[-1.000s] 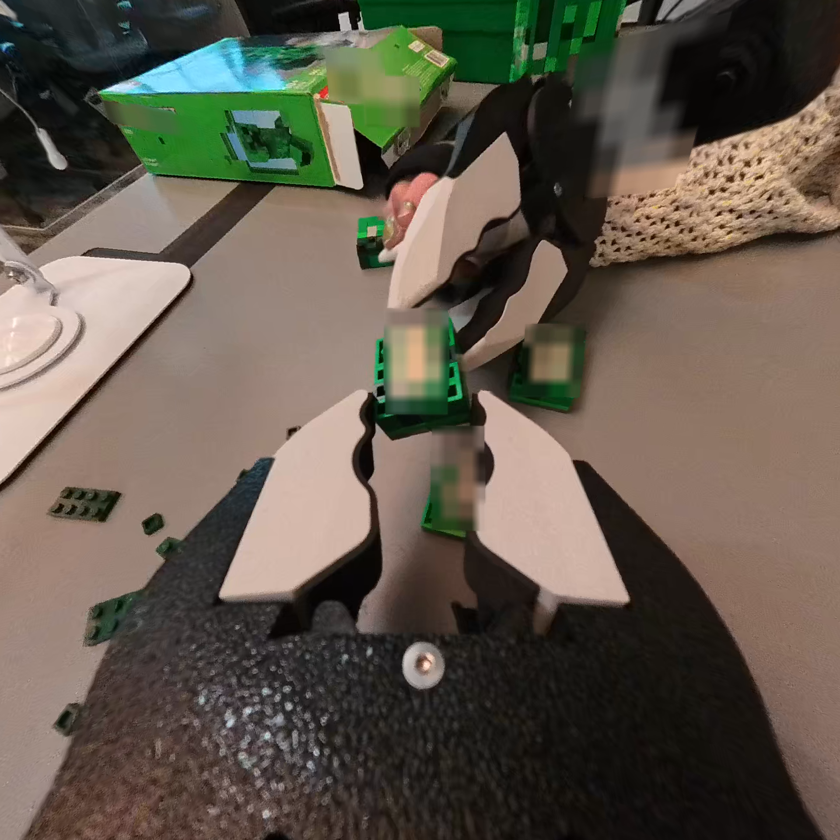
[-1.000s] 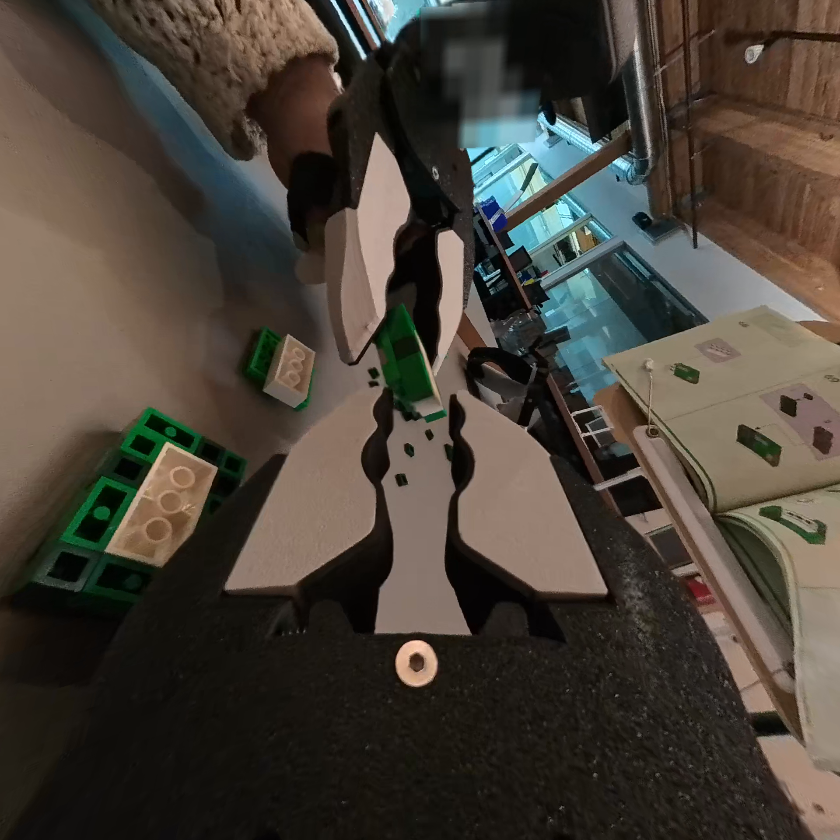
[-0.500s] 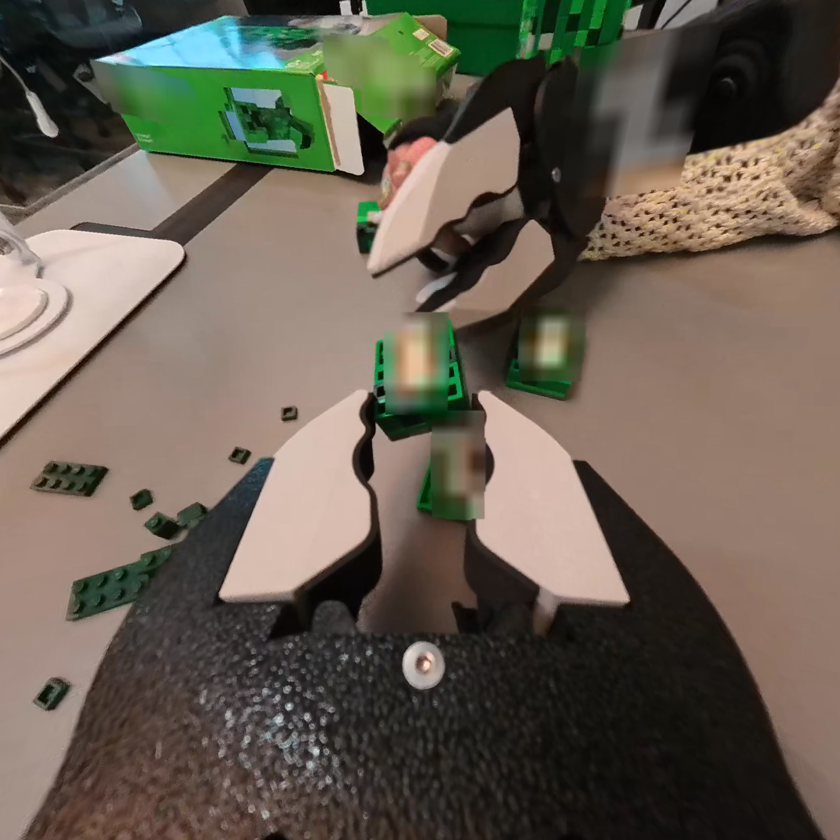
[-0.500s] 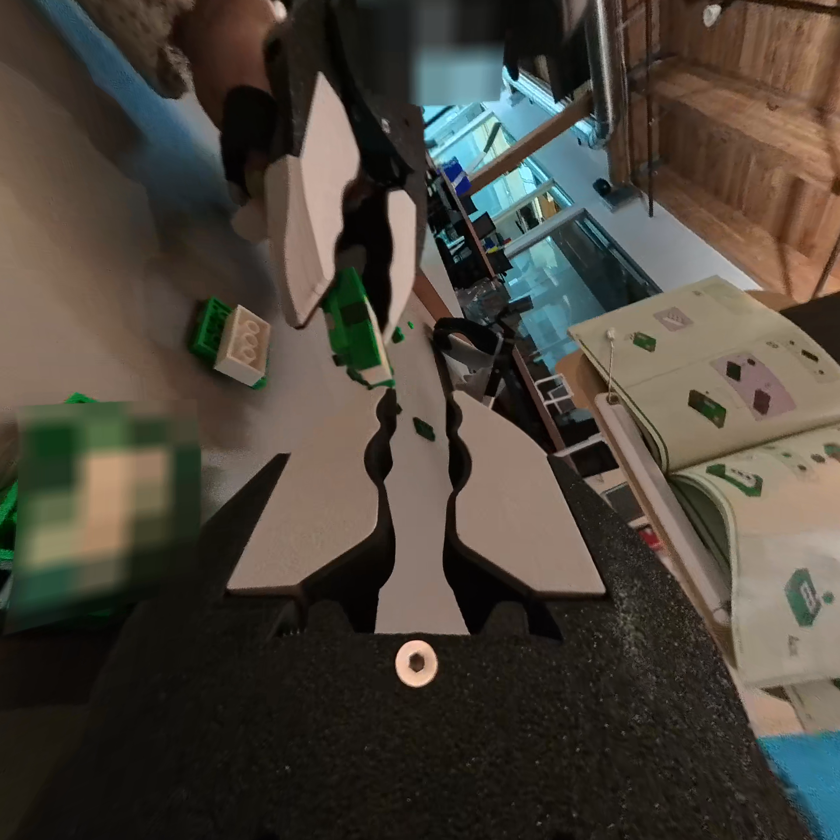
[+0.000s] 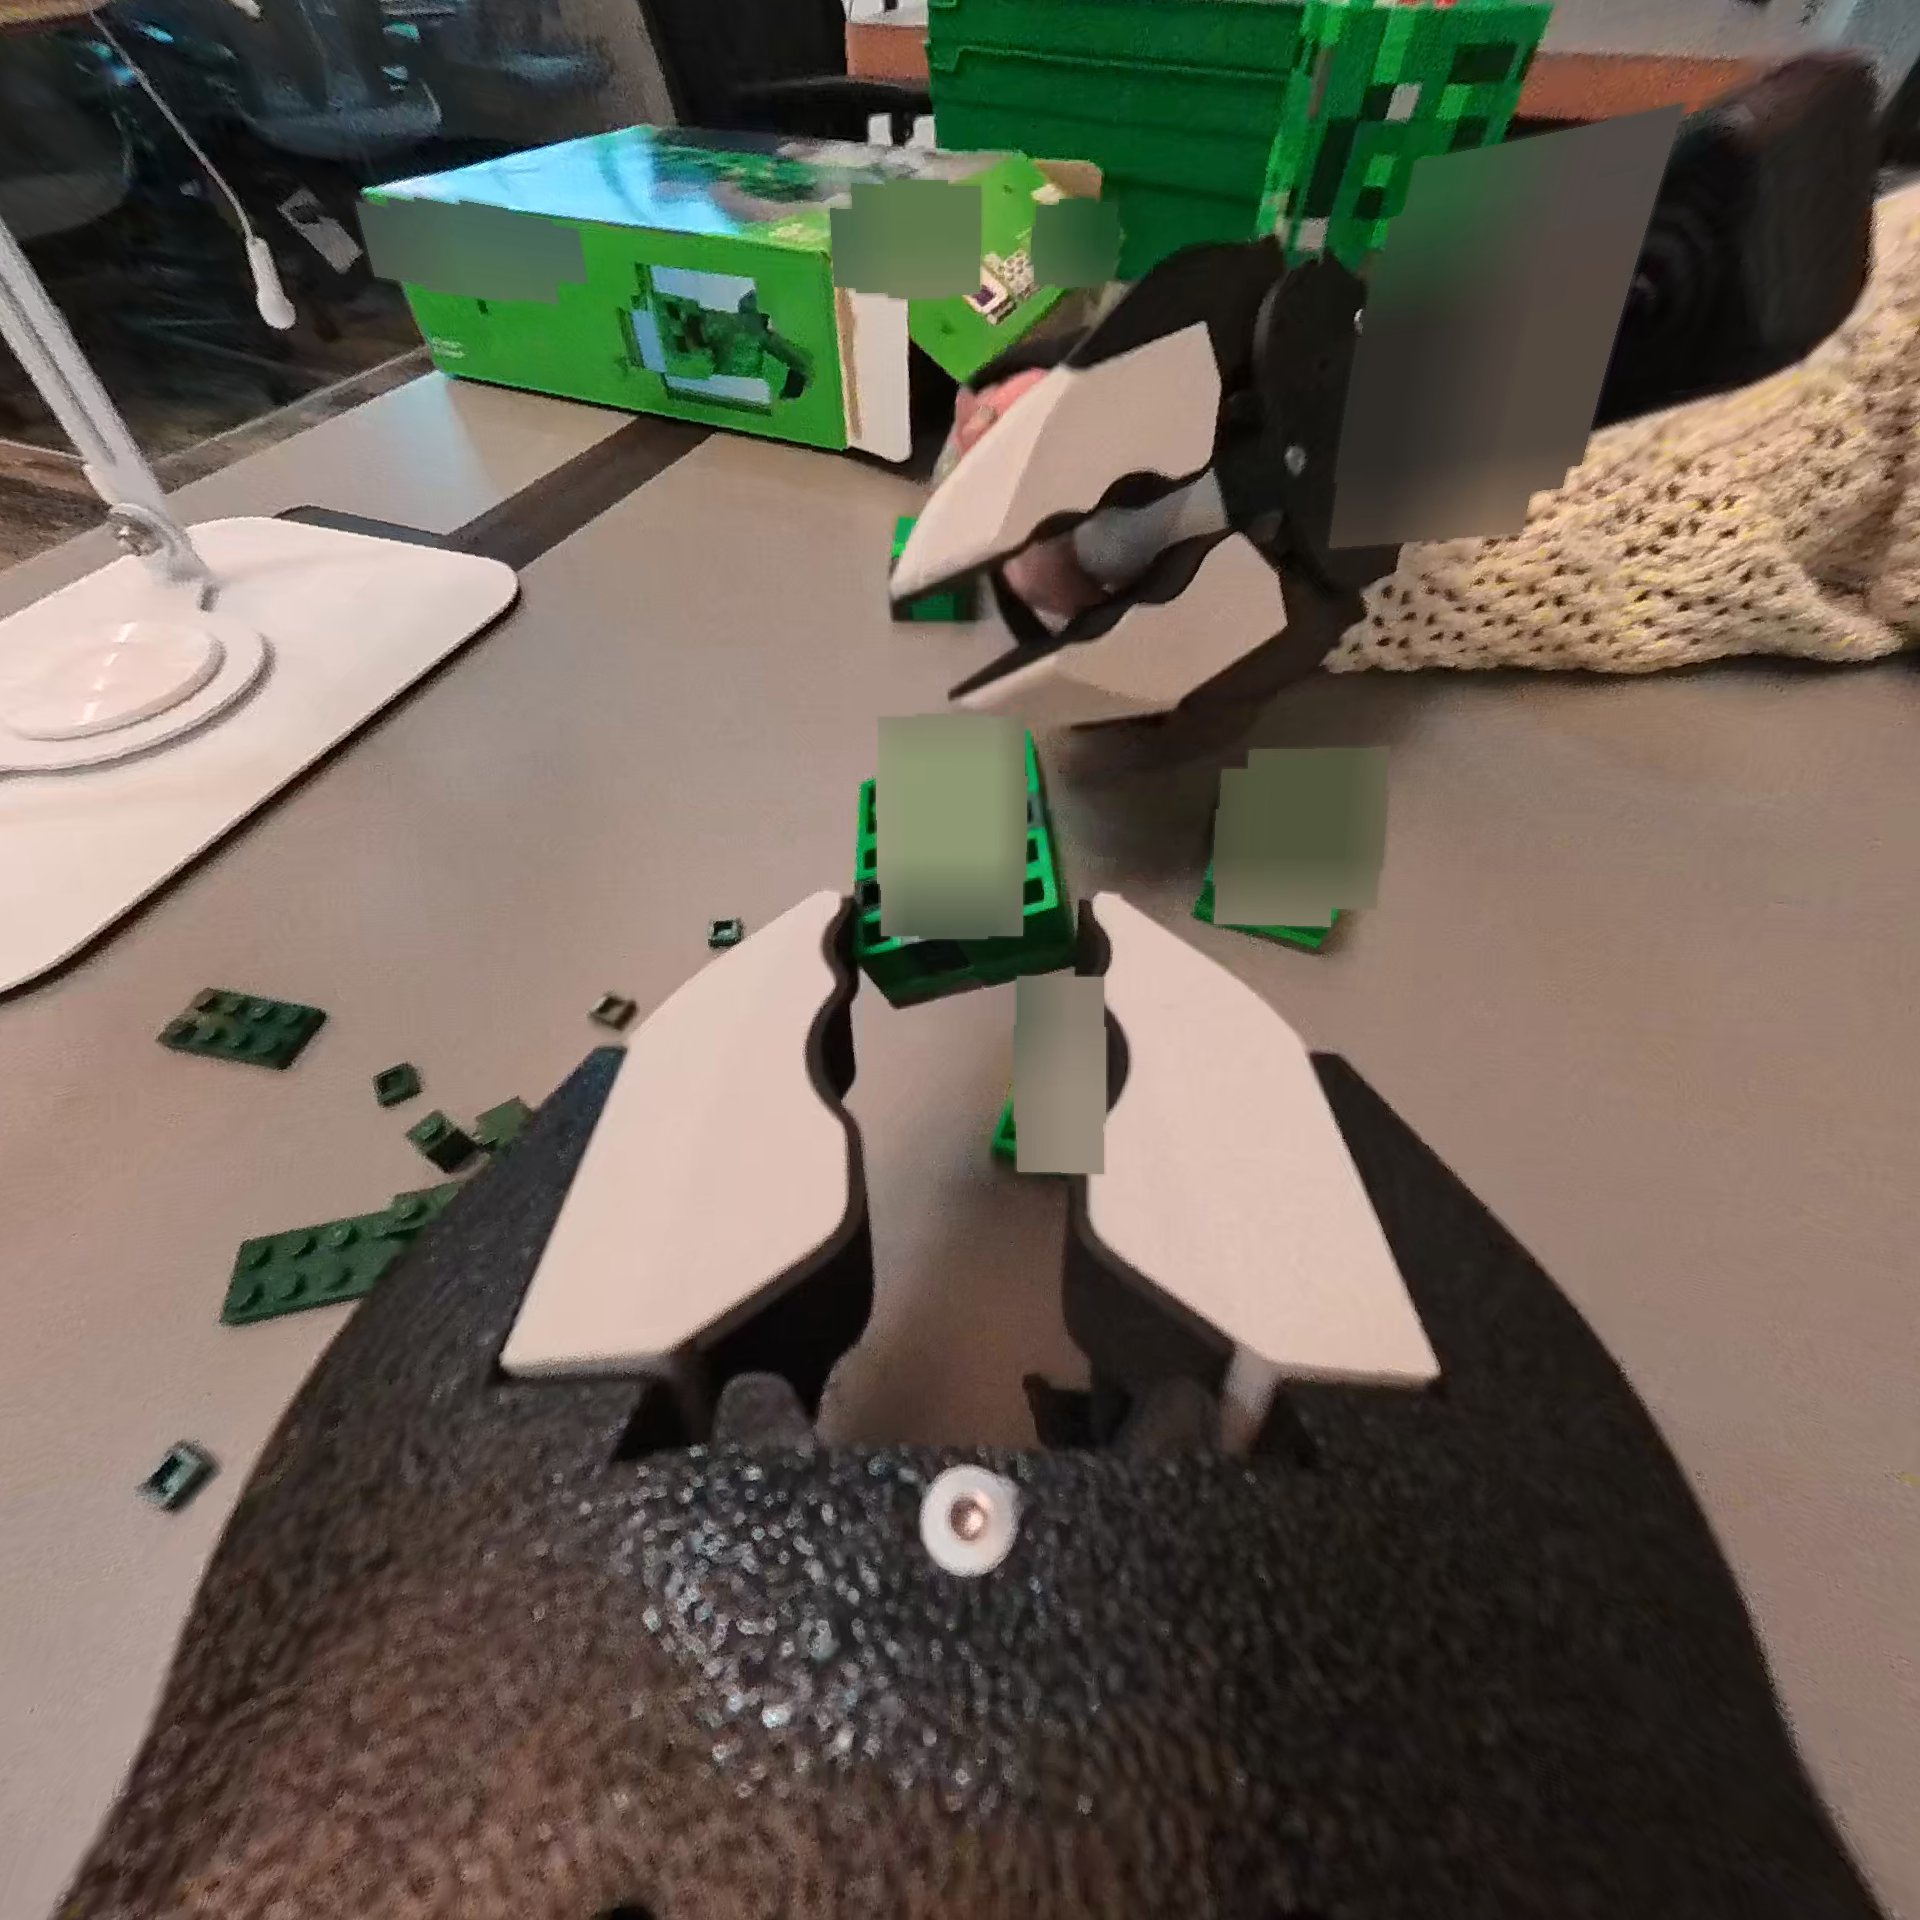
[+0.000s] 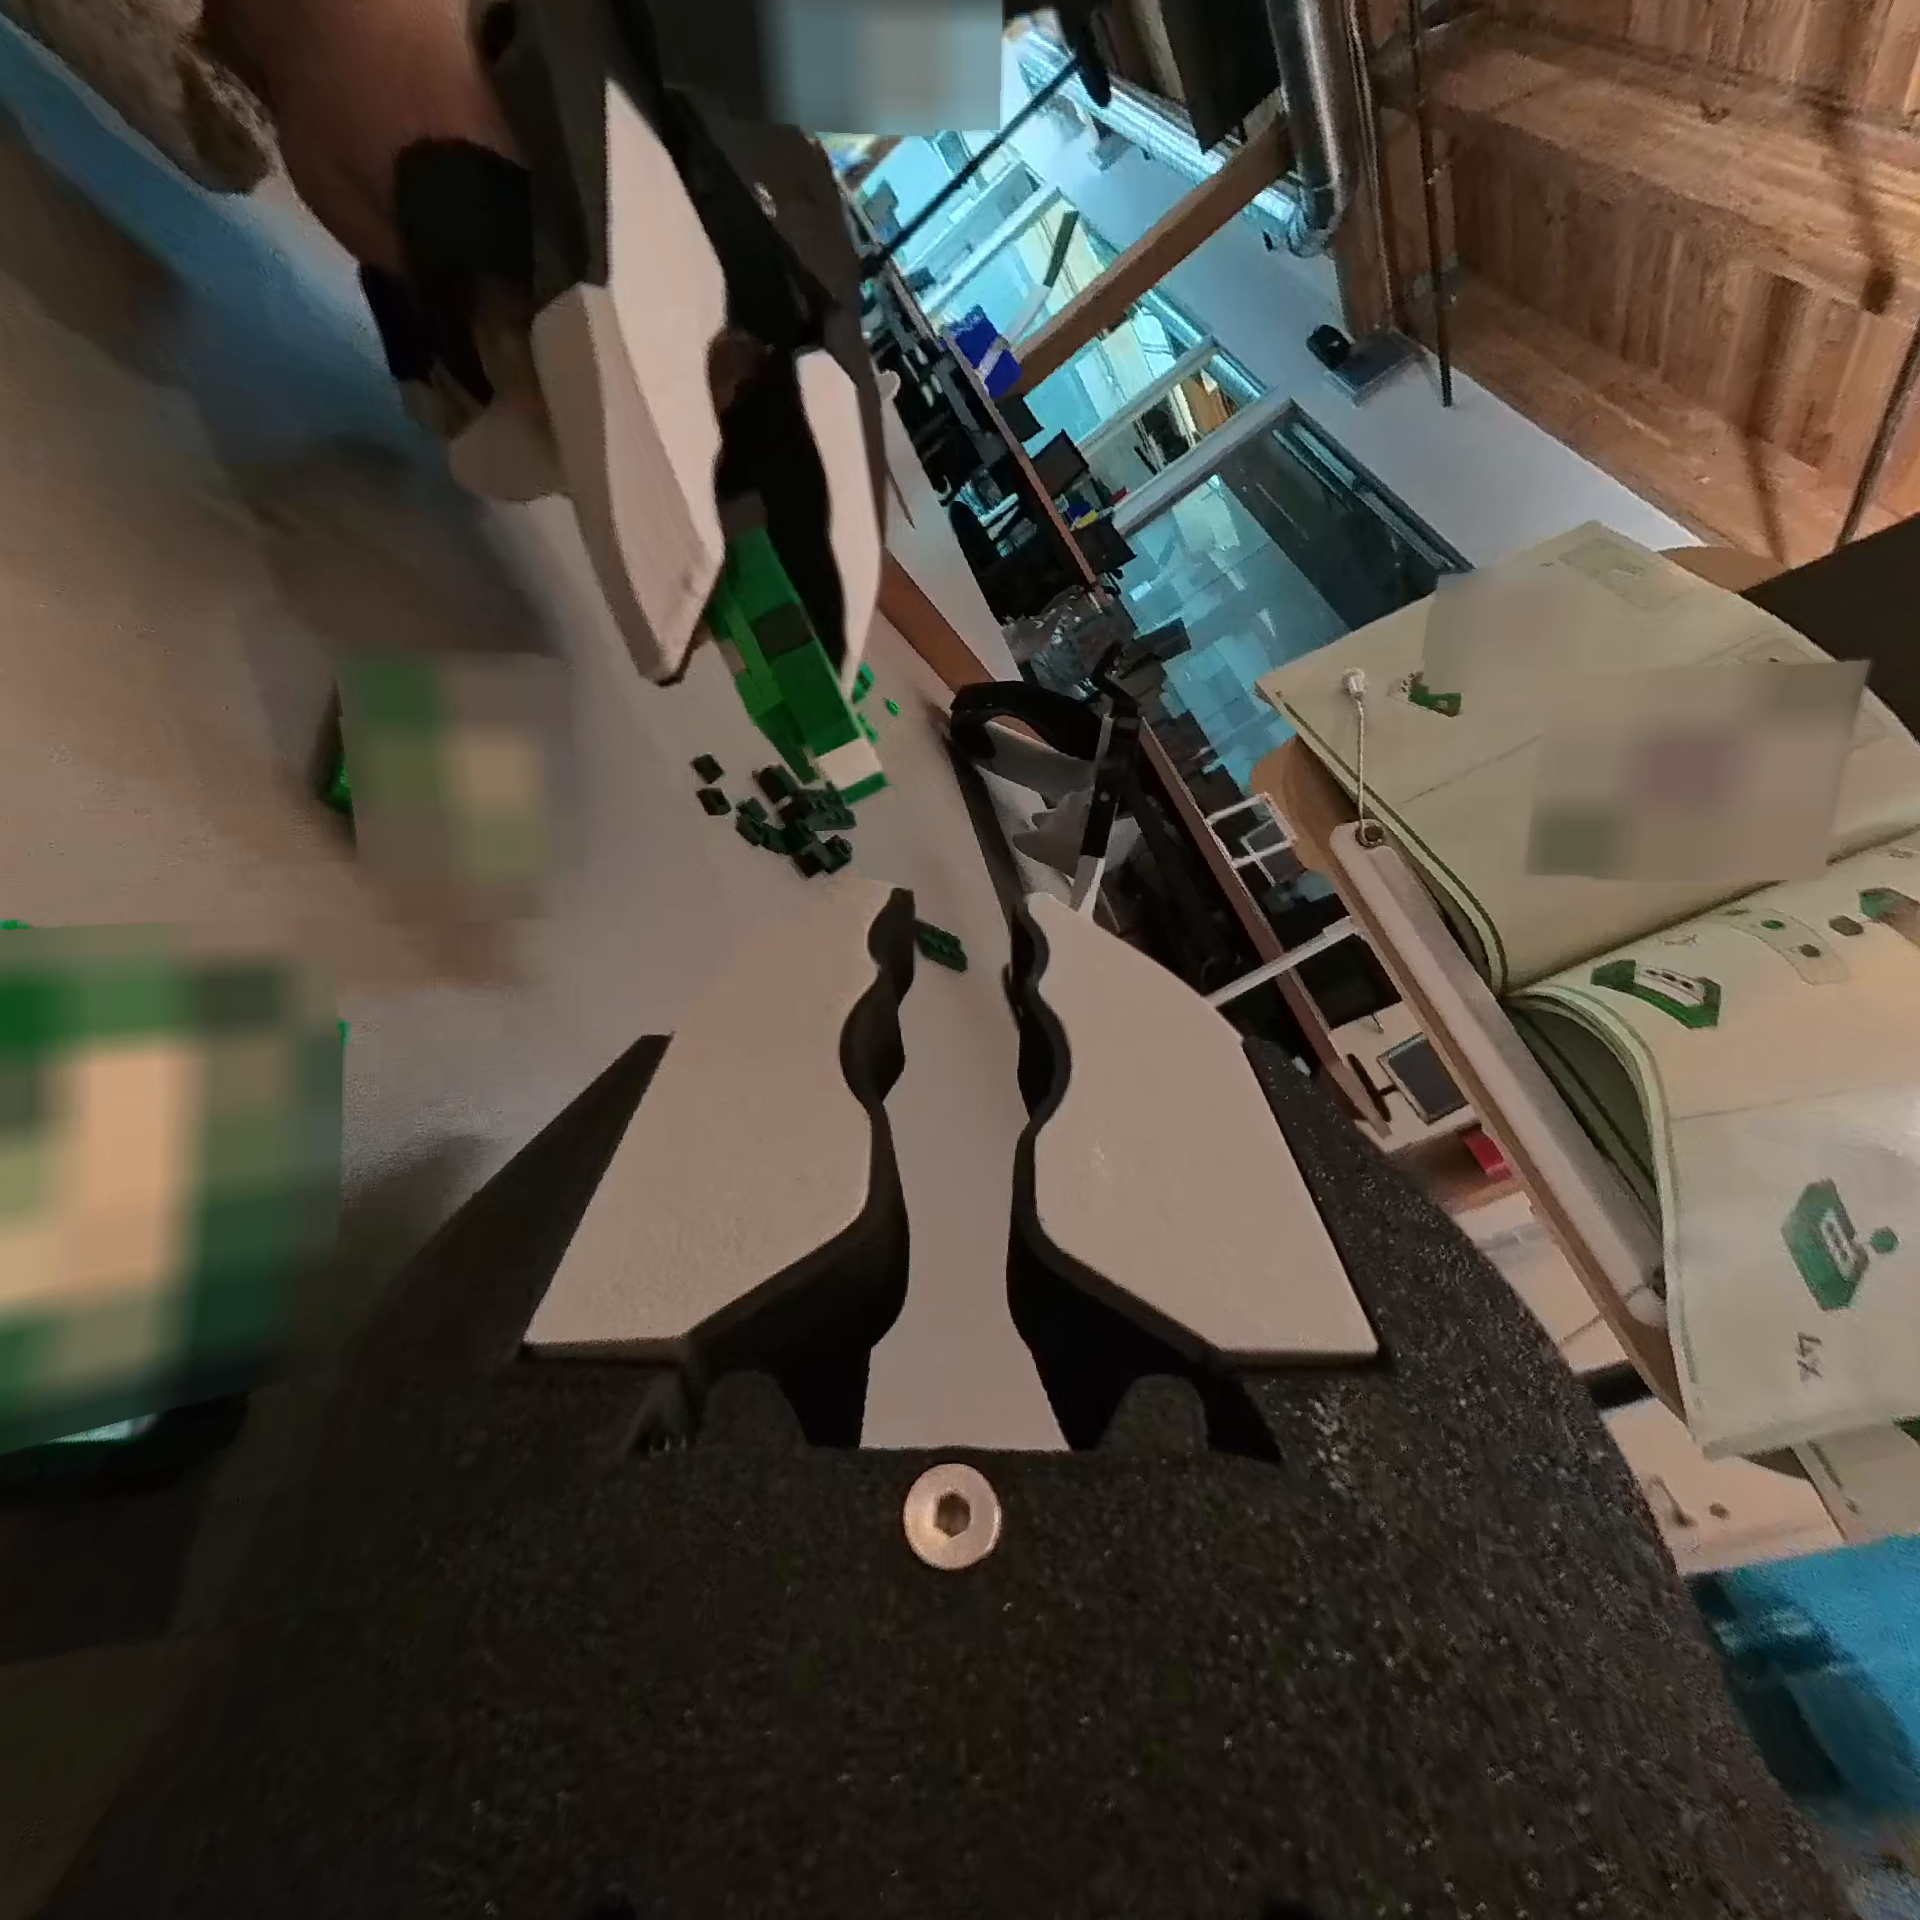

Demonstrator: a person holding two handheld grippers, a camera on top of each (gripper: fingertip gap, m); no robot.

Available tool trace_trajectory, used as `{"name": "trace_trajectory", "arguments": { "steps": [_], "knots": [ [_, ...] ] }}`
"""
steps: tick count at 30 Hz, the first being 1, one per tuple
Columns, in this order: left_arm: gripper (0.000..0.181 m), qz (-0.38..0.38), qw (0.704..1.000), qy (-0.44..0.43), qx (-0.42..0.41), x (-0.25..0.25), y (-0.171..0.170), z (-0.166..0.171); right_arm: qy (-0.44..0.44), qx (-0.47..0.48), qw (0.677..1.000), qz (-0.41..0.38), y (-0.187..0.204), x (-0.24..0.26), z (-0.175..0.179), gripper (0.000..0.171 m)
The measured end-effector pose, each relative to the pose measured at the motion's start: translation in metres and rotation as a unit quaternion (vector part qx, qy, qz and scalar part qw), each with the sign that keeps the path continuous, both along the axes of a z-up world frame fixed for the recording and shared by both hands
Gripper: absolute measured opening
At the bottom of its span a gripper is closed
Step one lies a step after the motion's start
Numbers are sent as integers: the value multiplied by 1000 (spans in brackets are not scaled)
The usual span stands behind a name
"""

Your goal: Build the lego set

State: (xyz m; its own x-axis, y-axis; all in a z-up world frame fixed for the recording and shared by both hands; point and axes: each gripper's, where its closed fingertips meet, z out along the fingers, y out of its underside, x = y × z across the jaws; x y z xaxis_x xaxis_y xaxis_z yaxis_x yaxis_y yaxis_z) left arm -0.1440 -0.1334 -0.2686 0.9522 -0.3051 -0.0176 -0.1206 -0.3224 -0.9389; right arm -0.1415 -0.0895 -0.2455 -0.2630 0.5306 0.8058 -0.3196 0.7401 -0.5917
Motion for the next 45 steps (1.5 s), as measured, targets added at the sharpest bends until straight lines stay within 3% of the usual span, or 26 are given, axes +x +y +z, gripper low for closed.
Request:
{"name": "trace_trajectory", "arguments": {
  "steps": [7,22,27,32,36,40,45],
  "knots": [
    [39,30,984,160,-72,-28,-15,-35,-7,-27,999,-18,10,-3,2,12],
    [41,28,982,131,-136,-30,-28,-50,-16,-29,999,-24,13,-4,-1,7],
    [51,29,980,128,-148,-30,-33,-48,-18,-30,999,-25,13,-4,-1,6],
    [51,52,984,143,-92,-36,-37,-25,-17,-44,998,-28,16,-4,1,6],
    [38,25,990,133,-39,-15,-32,-4,-22,-73,997,-34,22,-5,4,5],
    [32,-18,982,157,-107,7,-27,-24,-25,-92,995,-38,26,-6,6,5],
    [46,-36,977,155,-139,20,-19,-40,-28,-90,995,-39,26,-6,5,4]
  ]
}}
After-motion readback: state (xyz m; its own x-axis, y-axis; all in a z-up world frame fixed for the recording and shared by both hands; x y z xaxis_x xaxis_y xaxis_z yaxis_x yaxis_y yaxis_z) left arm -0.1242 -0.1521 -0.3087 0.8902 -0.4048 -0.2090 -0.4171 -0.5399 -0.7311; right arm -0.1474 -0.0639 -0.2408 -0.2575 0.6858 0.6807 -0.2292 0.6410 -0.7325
